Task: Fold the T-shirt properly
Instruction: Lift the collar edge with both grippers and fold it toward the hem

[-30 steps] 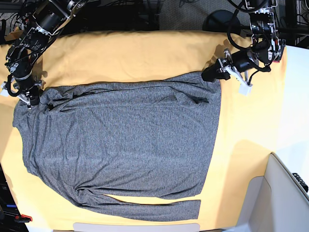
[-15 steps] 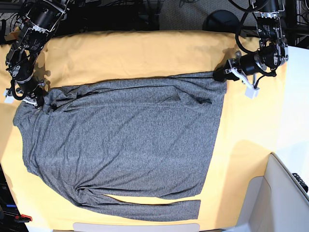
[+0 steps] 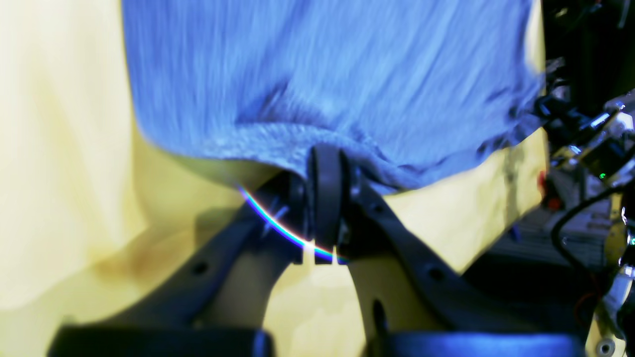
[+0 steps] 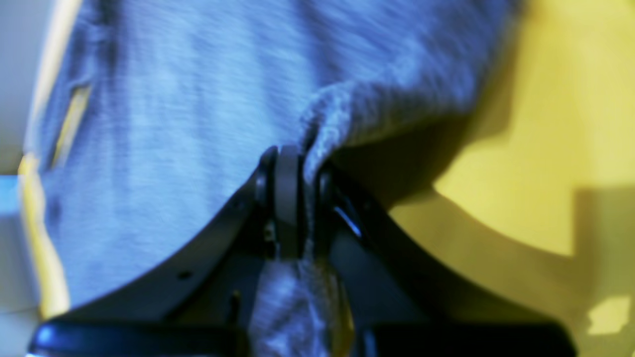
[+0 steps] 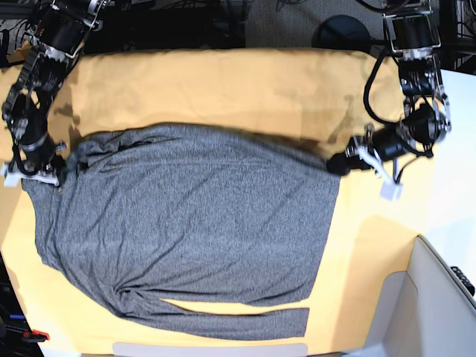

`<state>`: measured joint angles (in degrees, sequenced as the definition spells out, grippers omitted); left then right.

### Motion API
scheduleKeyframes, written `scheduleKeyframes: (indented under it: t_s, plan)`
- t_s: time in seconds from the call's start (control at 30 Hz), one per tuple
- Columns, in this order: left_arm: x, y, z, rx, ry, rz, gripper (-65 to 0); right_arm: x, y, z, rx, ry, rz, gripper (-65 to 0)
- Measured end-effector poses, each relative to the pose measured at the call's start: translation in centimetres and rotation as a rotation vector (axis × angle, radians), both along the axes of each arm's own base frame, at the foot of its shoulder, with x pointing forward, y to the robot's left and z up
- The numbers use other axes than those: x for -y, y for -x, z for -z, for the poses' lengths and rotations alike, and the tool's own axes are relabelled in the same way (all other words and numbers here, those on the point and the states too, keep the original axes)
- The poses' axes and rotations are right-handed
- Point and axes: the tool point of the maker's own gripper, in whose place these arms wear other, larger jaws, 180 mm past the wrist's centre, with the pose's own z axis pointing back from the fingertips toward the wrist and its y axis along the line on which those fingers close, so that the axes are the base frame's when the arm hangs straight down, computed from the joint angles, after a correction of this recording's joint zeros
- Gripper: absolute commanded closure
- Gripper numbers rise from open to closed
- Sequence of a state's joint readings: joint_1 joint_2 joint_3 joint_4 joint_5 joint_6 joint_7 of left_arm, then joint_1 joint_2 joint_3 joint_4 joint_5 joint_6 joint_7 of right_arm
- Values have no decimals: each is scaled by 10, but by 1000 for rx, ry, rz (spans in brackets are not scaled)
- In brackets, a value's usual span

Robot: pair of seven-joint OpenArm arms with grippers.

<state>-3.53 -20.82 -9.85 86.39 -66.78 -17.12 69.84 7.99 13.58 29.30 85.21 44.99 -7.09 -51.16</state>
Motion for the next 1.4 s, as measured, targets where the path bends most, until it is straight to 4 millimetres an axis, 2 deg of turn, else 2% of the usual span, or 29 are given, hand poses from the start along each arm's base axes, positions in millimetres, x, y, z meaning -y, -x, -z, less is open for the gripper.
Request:
scheduleKeyframes:
  t_s: [0.07,0.13,0.27,0.33,0.43,0.7,0.77,0.9,1.33,1.4]
  plan:
    - [-3,-8,0,-6,11,-10,-4,-8,-13,-9,27,-1,-24,-40]
    - [-6,-12,6,-32,18,-23,-4,-17,-27,-9,25,-14,-48,-40]
    - [-6,-35,6,-38,63,-54,-4,-21,-45,3,-5,-58,-46,-41]
    - [-7,-44,3,-35,87,-67,-4,-19,-48,12,-37,-55,-38,-41]
    - [-12,-50,11,-64,104,-94,-4,-9,-47,21,-79,-4,-12,-41]
    - [-23,-66,14,-44,128,-174,-4,18,-52,15,-88,162,42,-42]
    - [-29,-68,20,-64,131,-193,-4,18,-55,11,-81,164,43,-42]
    - [-46,-77,20,-36,129,-262,-4,19,-58,8,-74,168,43,-42]
    - [-43,-77,22,-41,137,-265,-6,20,-62,3,-64,168,45,-44]
    - [-43,-77,22,-40,136,-265,-39,20,-62,3,-64,168,45,-67]
